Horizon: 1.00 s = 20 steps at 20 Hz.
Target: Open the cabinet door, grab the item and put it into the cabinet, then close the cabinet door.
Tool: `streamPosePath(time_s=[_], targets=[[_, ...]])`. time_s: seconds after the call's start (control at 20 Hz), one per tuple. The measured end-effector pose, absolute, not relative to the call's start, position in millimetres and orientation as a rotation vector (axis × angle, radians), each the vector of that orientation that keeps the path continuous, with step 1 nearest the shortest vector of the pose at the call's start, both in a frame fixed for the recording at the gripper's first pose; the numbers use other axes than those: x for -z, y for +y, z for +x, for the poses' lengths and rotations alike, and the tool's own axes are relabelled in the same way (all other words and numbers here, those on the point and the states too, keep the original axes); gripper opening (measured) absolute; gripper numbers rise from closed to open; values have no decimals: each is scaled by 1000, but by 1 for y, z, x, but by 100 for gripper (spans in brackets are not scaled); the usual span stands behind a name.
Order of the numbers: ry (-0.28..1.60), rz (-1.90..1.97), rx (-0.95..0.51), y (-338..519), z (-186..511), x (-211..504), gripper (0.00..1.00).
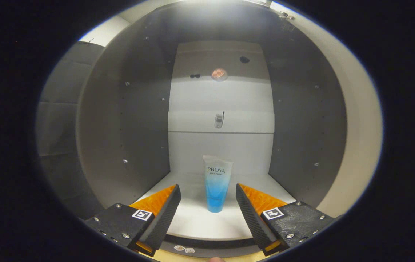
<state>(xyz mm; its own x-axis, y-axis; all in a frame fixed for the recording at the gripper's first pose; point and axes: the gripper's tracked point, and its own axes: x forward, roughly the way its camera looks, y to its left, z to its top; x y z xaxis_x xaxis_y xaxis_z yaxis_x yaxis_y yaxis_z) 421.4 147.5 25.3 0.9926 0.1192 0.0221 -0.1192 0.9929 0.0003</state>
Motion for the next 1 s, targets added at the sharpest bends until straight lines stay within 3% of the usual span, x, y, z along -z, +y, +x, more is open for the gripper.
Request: streamPosePath(time_s=[0.5,1.0], targets=[[-88,-46,-125,146,255,-65,94],[-10,29,-121,139,114,-38,94]])
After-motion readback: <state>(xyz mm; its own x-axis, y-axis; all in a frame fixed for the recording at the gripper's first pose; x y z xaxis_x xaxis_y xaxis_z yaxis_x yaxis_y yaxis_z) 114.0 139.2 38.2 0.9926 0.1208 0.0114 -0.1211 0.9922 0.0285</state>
